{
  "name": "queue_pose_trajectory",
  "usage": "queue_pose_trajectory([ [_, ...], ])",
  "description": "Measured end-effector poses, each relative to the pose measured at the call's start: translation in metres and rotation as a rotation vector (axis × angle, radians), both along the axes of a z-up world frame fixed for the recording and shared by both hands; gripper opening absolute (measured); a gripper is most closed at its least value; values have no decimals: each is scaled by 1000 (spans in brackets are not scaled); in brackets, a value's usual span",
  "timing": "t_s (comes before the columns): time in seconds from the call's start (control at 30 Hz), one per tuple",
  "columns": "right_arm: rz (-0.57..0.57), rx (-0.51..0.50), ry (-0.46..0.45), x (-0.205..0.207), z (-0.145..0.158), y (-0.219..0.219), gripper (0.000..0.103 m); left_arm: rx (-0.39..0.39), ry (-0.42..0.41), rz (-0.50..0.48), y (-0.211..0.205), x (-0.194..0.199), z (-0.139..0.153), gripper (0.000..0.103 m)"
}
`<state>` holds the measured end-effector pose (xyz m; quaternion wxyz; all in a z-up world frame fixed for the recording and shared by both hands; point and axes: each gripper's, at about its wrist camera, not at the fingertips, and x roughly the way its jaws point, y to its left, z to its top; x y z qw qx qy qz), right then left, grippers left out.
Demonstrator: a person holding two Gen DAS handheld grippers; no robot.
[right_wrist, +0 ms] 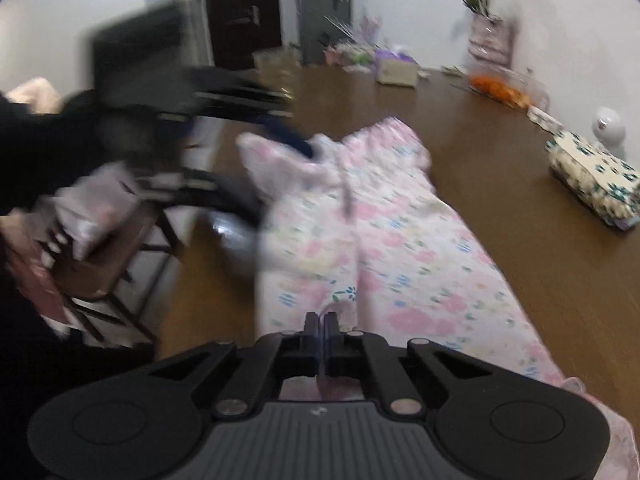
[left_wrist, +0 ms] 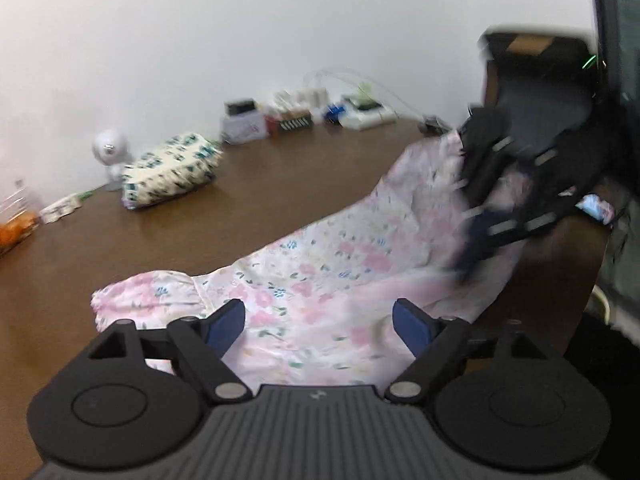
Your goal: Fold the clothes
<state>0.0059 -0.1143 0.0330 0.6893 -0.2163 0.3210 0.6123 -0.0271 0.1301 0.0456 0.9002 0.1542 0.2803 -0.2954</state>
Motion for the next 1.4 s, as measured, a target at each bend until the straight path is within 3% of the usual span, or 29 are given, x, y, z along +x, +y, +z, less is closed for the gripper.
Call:
queue_pose_trajectory([
  [0.07, 62, 28, 34, -13, 8, -5, 2, 5, 63, -35, 4, 17, -8, 81],
  [0.13, 90, 34, 34, -24, 13, -11, 3, 7, 91, -67, 8, 12, -13, 47],
  [0.17, 86, 40, 27, -25, 15, -14, 6, 7, 96, -82, 9, 4, -15, 17],
  [0.27, -51, 89, -27, -6, 23, -25, 10, 9, 113, -125, 14, -18, -20, 8],
  [0.33, -136, 35, -108, 9, 17, -17, 17, 12, 112, -142, 17, -35, -22, 8],
  [0.43, -199, -72, -225, 28, 1, 1, 17, 36, 8, -102, 14, -77, -15, 8],
  [0.5, -128, -104, -225, 32, -11, 12, 19, 75, -66, -72, 9, -98, -12, 8],
  [0.6, -87, -109, -164, 40, -16, 20, 23, 120, -107, -58, -2, -117, -18, 8],
  [0.67, -40, -86, -123, 41, -13, 21, 46, 124, -118, -49, -5, -120, -23, 8],
  [0.73, -6, -80, -116, 39, -12, 22, 54, 131, -147, -33, -5, -122, -28, 8],
  [0.8, 3, -98, -134, 38, -14, 23, 47, 139, -179, -35, -4, -121, -28, 8],
  [0.83, -3, -111, -140, 39, -16, 24, 38, 143, -194, -36, -3, -120, -28, 8],
  [0.87, -10, -118, -127, 42, -15, 24, 11, 151, -215, -39, -3, -120, -27, 8],
  [0.9, -18, -121, -104, 46, -14, 25, 4, 169, -249, -42, -3, -119, -25, 8],
  [0.97, -59, -103, -100, 55, -6, 24, 0, 218, -327, -44, -2, -115, -18, 7],
  [1.07, -266, -43, -161, 98, 15, 26, 0, 271, -413, -32, -1, -106, -11, 7],
  [1.13, -440, -68, -252, 133, 21, 35, 1, 300, -458, -28, -2, -102, -8, 7],
  [1.2, -550, -101, -301, 157, 21, 45, 9, 321, -471, -49, -7, -111, -15, 7],
  [1.33, -620, -96, -415, 158, 30, 44, 37, 302, -362, -32, -2, -129, -31, 14],
  [1.4, -577, -63, -368, 141, 41, 27, 37, 246, -292, 14, 10, -134, -26, 15],
])
